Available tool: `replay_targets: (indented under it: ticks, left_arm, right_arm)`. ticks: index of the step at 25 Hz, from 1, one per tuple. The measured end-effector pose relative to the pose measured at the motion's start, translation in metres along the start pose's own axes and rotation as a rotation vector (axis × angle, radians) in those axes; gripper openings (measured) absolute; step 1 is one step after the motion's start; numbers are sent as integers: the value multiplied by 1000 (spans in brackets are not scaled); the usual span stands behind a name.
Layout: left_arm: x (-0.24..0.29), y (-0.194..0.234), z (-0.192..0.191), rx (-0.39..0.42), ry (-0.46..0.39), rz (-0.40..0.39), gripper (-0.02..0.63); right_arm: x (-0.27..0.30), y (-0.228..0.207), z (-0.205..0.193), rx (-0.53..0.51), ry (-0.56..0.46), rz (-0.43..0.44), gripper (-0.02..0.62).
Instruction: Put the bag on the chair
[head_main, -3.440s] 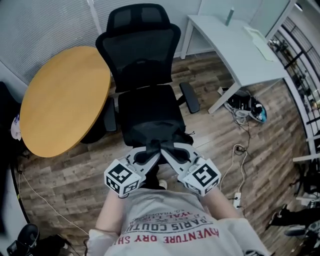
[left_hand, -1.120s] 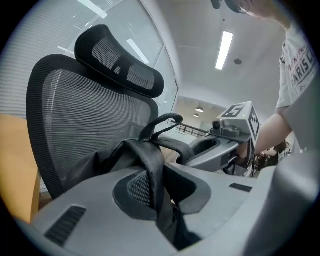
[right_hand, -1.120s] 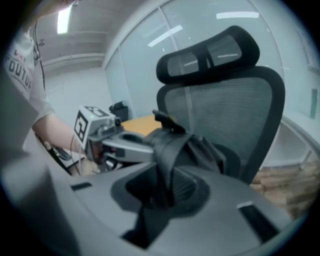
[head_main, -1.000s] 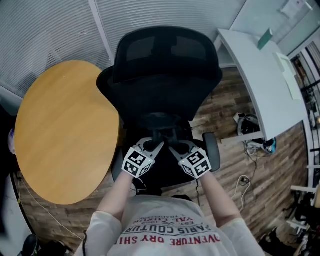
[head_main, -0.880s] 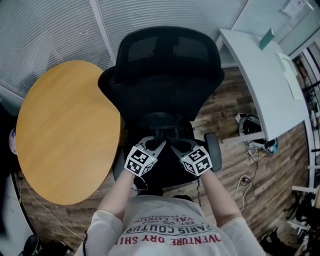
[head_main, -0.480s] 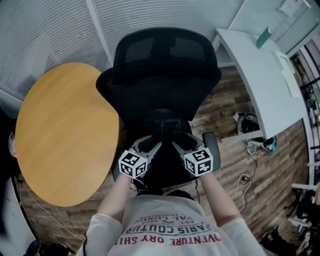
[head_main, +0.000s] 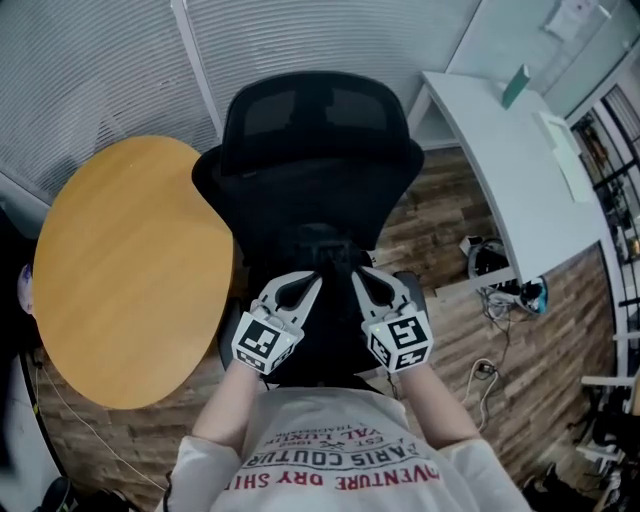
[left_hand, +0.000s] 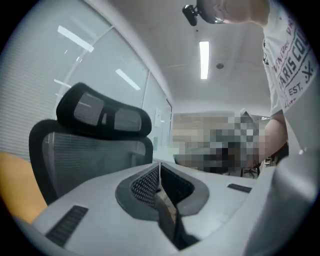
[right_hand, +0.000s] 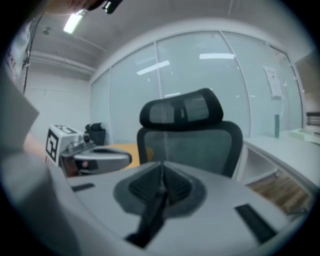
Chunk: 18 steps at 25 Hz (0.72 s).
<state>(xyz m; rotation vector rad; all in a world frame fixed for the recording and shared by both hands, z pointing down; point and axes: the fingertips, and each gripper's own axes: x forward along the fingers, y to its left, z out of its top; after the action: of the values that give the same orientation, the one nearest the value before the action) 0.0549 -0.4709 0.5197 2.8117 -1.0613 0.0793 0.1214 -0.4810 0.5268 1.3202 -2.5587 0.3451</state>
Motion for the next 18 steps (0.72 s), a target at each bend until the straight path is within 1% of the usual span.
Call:
replay_targets:
  ticks: [2, 6, 9, 11, 13, 15, 18]
  left_arm:
    - [-4, -11, 32, 27, -53, 12, 37]
    - [-13, -32, 77, 81, -104, 46, 34]
    - [-23, -49, 103, 85, -145, 56, 34]
    - [-30, -55, 112, 75, -154, 68, 34]
    - [-34, -58, 113, 82, -146, 87, 34]
    - [-37, -58, 113, 94, -138, 104, 34]
    - [-39, -60, 114, 92, -134, 103, 34]
  right_arm:
    - [-8, 7, 19, -46, -41, 27, 37]
    - [-28, 23, 58, -87, -125, 110, 29]
    - [-44, 39, 78, -130, -159, 188, 28]
    - [-54, 49, 87, -170, -180, 229, 28]
    - [-62, 55, 91, -192, -198, 246, 28]
    - [-67, 57, 95, -190, -209, 252, 28]
    - [-67, 60, 94, -192, -204, 264, 28]
